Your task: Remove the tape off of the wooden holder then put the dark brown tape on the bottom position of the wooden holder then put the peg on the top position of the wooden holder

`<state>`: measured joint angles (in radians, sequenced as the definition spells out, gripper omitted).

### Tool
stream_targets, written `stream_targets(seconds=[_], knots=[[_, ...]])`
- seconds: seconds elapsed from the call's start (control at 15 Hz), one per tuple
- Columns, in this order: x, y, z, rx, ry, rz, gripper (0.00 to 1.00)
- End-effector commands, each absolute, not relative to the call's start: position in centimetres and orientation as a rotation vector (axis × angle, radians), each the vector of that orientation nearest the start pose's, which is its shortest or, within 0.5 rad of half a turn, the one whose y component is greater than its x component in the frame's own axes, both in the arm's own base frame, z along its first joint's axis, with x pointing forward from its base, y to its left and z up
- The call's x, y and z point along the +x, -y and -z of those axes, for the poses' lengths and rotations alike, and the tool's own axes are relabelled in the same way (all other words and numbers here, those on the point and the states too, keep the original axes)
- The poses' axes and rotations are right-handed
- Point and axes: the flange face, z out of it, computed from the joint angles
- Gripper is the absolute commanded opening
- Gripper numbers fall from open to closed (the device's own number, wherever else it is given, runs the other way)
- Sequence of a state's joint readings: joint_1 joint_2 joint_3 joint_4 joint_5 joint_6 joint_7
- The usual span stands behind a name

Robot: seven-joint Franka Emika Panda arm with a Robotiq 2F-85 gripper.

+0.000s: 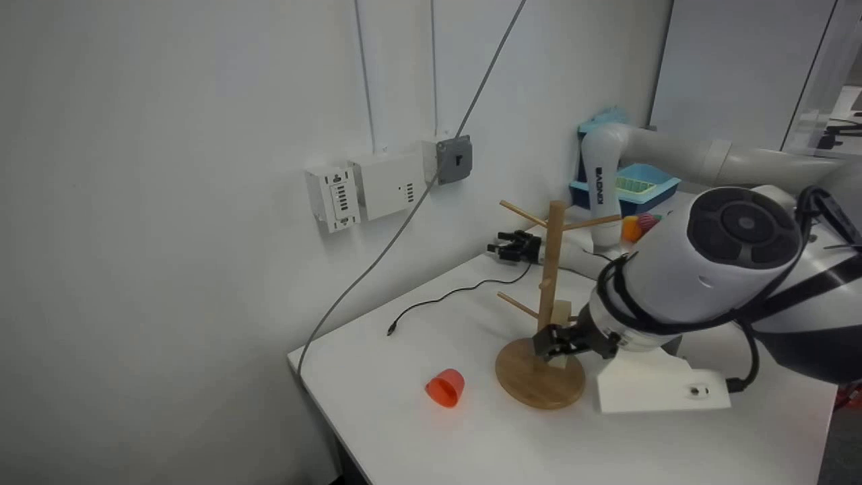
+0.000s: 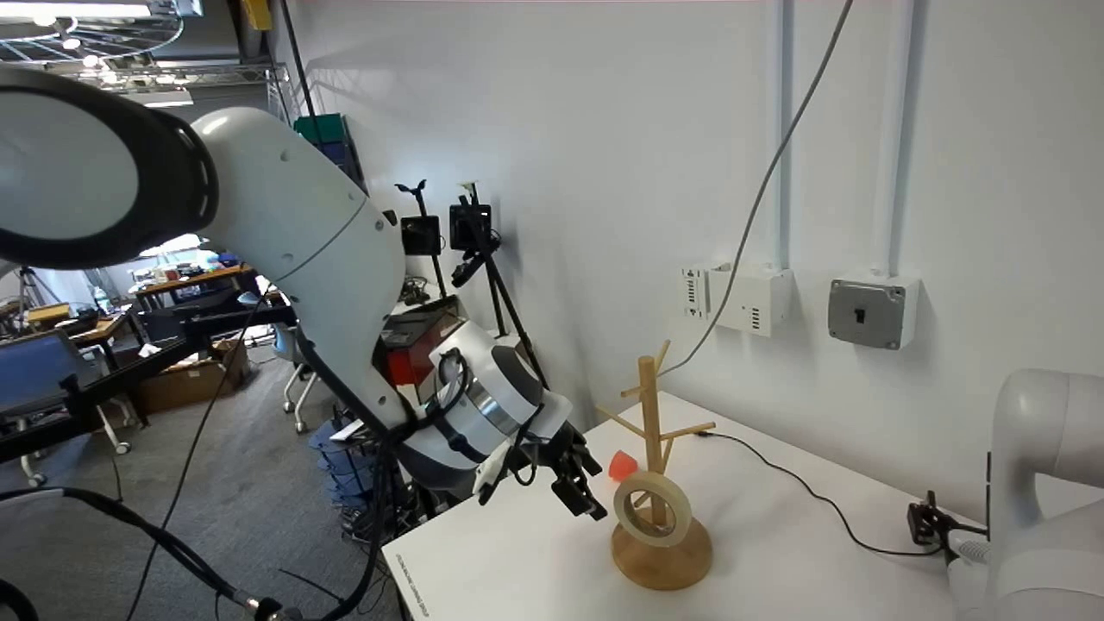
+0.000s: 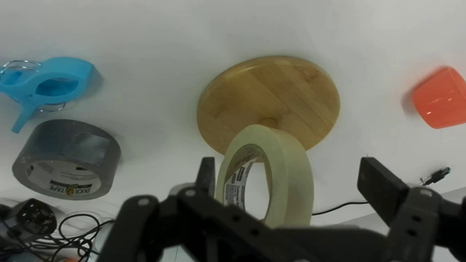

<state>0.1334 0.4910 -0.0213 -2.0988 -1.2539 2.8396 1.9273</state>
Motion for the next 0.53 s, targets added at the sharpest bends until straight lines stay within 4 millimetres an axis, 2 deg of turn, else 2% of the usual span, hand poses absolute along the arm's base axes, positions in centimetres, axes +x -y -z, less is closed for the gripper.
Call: stream_targets(seconds=[0.0, 0.47], knots=[[57.29, -11.56, -17.49, -2.953, -0.969, 0.911, 1.00], [58.10, -12.41, -17.02, -2.911, -0.964, 0.988, 1.00]])
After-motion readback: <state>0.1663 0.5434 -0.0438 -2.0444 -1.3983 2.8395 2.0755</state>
